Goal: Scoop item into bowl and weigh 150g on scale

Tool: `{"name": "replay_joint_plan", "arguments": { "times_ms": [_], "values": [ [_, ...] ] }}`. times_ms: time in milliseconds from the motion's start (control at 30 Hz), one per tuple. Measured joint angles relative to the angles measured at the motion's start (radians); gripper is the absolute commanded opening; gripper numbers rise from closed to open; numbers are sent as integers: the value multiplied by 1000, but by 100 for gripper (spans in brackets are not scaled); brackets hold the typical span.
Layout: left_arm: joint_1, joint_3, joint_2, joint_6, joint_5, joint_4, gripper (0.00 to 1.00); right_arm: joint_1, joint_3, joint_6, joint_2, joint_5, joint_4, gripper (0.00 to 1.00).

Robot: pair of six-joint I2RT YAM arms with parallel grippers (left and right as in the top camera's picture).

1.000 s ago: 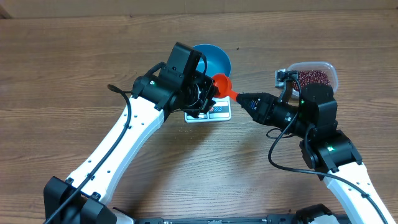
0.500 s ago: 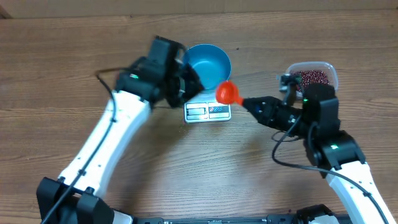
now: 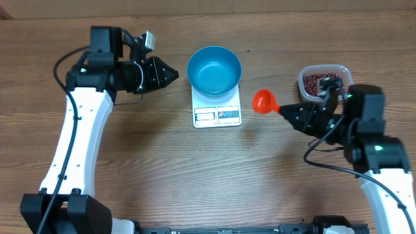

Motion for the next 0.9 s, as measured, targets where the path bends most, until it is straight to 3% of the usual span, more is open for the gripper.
{"name": "replay_joint_plan", "arguments": {
  "times_ms": [400,600,900],
  "values": [
    [-48,415,-124,132,-206,-294,27,-196,362,-193,10,162,-386,4],
    [-124,437,-184,139,-253,-321,23,-246,465,-354,53,195,-424,4],
    [-311,325,-63,76,-354,-355,24,-246,465,-452,177,228,-445,4]
  ]
}}
